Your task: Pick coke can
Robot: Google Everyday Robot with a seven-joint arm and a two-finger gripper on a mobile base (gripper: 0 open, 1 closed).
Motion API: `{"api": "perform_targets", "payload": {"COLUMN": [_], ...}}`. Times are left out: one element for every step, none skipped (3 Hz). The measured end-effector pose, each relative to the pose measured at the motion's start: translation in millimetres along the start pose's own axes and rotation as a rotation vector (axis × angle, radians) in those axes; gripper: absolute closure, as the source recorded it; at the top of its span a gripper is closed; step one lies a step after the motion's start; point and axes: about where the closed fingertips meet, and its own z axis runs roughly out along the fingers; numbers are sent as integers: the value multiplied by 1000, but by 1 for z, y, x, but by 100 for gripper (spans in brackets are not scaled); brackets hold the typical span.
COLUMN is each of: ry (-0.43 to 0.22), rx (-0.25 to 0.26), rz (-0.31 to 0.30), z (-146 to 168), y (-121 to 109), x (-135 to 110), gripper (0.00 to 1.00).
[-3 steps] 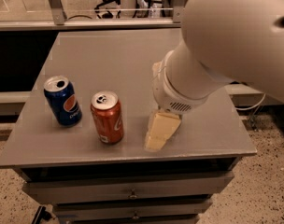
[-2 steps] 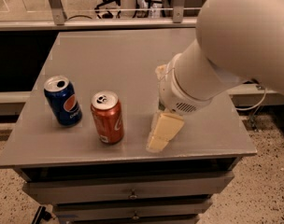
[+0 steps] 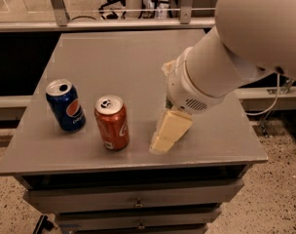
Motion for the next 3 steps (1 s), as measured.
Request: {"api": "perform_targets", "payload": {"ry": [-2, -10, -30], "rx": [7, -21, -62], "rz": [3, 0, -30], "z": [-8, -5, 1], "y": [2, 12, 25], "x": [-6, -16, -31], "gripper": [0, 0, 0]}}
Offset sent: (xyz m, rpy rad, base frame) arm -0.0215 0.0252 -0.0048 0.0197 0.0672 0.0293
